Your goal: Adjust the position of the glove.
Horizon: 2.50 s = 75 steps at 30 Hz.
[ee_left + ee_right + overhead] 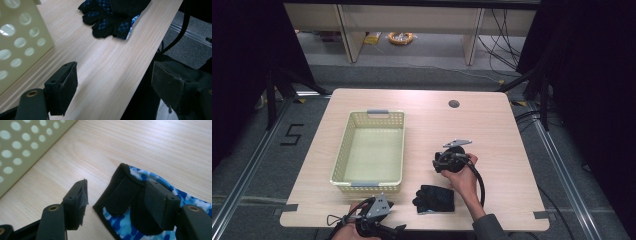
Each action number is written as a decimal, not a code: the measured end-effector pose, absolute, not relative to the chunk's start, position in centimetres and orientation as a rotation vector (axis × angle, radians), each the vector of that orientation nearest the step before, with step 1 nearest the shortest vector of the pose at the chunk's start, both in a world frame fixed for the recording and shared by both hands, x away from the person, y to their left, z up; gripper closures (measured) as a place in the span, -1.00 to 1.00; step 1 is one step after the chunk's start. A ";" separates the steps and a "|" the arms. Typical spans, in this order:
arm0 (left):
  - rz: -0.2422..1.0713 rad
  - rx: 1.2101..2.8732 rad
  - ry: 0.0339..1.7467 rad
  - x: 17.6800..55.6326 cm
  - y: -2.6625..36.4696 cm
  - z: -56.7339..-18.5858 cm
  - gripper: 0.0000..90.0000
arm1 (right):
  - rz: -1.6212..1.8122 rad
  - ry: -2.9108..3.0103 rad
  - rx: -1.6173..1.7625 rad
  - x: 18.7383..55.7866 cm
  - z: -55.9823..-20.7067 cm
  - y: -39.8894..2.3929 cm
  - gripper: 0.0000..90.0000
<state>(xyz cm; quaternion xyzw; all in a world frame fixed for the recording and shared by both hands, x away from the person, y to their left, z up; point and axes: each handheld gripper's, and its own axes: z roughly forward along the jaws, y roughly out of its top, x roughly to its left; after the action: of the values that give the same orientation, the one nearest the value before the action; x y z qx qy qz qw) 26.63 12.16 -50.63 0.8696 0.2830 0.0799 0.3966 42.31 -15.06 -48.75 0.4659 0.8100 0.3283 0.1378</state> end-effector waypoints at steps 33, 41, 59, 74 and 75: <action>0.189 2.200 0.717 26.6 12.5 -51.1 -0.52 | 0.963 2.402 1.025 42.1 -47.4 -17.4 0.68; 0.178 2.201 0.741 26.7 12.6 -51.1 -0.52 | 1.032 2.400 0.938 40.2 -45.5 -17.8 0.68; 0.203 2.184 0.751 27.3 13.1 -50.9 -0.52 | 1.166 2.529 0.678 34.5 -44.6 -17.4 0.66; 0.217 2.163 0.763 27.7 12.3 -50.6 -0.52 | 1.224 2.638 0.471 31.1 -45.3 -16.4 0.65; 0.209 2.139 0.763 27.5 12.0 -50.3 -0.52 | 1.221 2.646 0.435 31.1 -45.4 -16.1 0.65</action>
<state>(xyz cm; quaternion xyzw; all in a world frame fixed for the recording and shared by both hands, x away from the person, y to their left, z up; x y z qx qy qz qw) 27.50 12.01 -50.34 0.8524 0.3040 0.0834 0.4171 31.13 -16.13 -45.35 0.1470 0.8938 0.4123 0.0974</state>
